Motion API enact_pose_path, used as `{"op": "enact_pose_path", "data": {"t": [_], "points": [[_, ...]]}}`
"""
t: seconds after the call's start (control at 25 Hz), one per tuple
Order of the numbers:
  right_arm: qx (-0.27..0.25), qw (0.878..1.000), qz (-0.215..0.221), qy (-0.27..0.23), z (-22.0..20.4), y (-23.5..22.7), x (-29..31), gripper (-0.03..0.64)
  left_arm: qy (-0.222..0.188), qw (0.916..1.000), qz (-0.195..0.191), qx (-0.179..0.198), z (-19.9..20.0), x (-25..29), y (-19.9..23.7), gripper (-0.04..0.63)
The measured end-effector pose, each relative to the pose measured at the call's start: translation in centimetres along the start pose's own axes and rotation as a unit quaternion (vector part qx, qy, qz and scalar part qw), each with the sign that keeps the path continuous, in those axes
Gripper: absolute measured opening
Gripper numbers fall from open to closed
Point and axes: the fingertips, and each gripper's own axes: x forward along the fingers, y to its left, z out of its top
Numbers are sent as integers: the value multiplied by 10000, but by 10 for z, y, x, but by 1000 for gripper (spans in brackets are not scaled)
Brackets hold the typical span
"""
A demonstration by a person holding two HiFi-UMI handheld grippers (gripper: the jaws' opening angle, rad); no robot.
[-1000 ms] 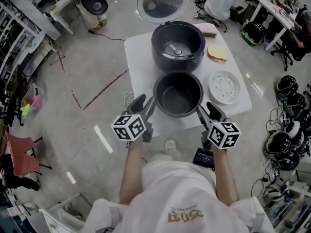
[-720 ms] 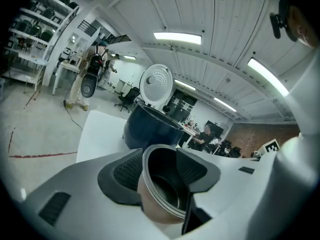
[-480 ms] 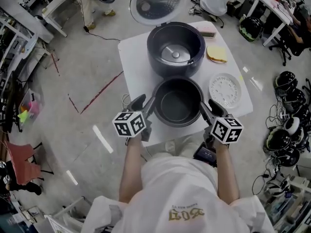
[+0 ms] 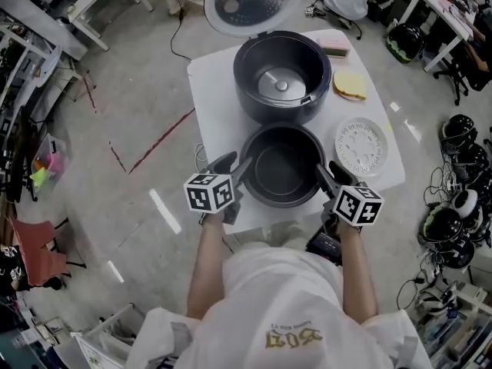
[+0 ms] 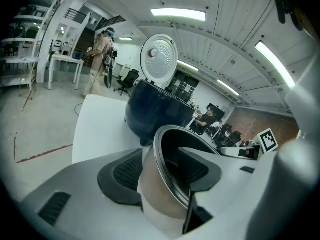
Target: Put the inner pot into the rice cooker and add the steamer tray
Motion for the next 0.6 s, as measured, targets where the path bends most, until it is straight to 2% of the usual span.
{"op": "enact_pose_path", "data": {"t": [0.2,0.36,0.44,0.52,0.6], "points": [[152,9998,100,39,-4,-4,5,195,167,9998,60,-56,-9,4,1,204],[290,9993,217,109,-8,-4,8,167,185,9997,132,-80,-13,2,3,184],[342,9989,266,154,-11,-3,9,141,175,9997,58,-168,-13,1,1,161],[378,9986,333,161,-13,-2,11,108,187,9993,-34,-313,-12,3,-1,110],[463,9980,401,159,-14,-2,13,98,200,9989,-55,-422,-13,4,-1,103]]}}
